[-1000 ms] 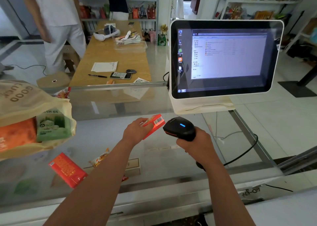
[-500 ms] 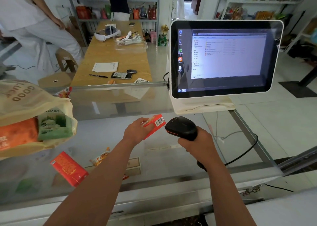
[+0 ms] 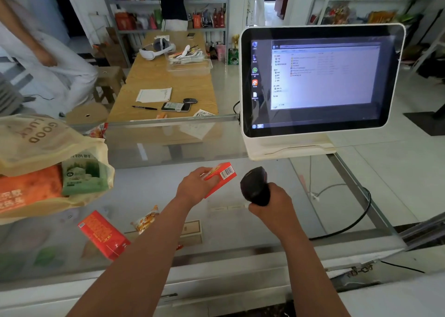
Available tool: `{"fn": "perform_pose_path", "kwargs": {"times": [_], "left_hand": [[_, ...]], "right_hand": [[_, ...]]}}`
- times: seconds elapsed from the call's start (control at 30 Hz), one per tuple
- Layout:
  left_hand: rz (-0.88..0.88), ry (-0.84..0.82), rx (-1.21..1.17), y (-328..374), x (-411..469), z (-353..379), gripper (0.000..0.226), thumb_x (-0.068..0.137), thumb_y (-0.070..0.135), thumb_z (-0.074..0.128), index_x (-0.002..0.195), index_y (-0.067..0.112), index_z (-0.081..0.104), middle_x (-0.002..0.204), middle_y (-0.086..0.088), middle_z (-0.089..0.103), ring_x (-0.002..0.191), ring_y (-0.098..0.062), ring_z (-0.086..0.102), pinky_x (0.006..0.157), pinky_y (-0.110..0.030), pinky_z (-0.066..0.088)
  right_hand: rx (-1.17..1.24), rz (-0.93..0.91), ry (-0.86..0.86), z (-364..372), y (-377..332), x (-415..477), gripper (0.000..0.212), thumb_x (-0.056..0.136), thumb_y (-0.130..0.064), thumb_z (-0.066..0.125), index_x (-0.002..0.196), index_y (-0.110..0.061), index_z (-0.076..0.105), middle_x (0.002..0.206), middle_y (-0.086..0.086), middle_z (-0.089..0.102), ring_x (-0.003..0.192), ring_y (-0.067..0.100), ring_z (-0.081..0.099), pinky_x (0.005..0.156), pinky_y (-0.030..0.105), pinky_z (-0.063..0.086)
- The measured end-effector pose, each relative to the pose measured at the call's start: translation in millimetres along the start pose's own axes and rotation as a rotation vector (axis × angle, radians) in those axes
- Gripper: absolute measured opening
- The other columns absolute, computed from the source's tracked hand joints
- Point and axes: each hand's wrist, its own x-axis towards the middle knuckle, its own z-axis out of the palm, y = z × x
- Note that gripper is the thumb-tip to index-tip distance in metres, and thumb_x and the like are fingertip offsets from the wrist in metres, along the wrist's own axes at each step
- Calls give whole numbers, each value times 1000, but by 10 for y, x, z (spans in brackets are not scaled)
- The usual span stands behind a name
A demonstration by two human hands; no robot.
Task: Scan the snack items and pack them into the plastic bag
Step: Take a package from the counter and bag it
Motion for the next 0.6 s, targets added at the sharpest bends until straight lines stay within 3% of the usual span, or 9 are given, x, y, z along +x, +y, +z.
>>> {"fn": "perform_pose_path", "kwargs": {"times": [0.13, 0.23, 0.33, 0.47, 0.53, 0.6], "left_hand": [[4, 3, 7, -12, -23, 3, 59, 88, 59, 54, 136, 26, 47, 131, -4, 57, 99, -16, 57, 82, -29, 48], [9, 10, 12, -19, -55, 12, 58, 88, 58, 54, 136, 25, 48, 129, -3, 58, 95, -14, 55, 82, -30, 48], [30, 42, 42, -12, -104, 48, 57, 89, 55, 56, 136, 24, 49, 125, -3, 60, 94, -14, 56, 87, -34, 52], [91, 81, 87, -37, -178, 95, 71, 85, 53, 64, 145, 26, 38, 133, -3, 56, 110, -19, 57, 92, -34, 51], [148, 142, 151, -87, -218, 73, 83, 80, 56, 68, 148, 30, 29, 136, -2, 52, 118, -21, 52, 95, -35, 47], [256, 225, 143, -120, -264, -19, 83, 76, 56, 72, 145, 32, 32, 131, 0, 53, 117, -20, 51, 94, -35, 48]], "right_hand": [[-50, 18, -33, 138, 112, -7, 43, 77, -17, 73, 112, -16, 49, 106, -1, 46, 77, 4, 47, 60, 5, 32], [-82, -2, -23, 211, 166, -26, 43, 79, -12, 71, 115, -13, 49, 112, 1, 45, 79, 6, 47, 62, 6, 34], [-106, -18, 6, 261, 187, -22, 41, 79, -6, 68, 115, -10, 51, 114, 8, 48, 89, 10, 49, 76, 16, 43], [-193, -2, -4, 254, 142, -84, 67, 77, -17, 73, 135, -13, 41, 124, 8, 46, 116, 23, 46, 99, 34, 42], [-221, -28, 50, 240, 61, -139, 77, 77, -25, 73, 142, -15, 33, 130, 8, 43, 123, 25, 39, 101, 35, 37], [-113, -86, 203, 249, -79, -207, 69, 80, -24, 71, 140, -14, 39, 129, 8, 46, 121, 23, 39, 98, 30, 34]]}}
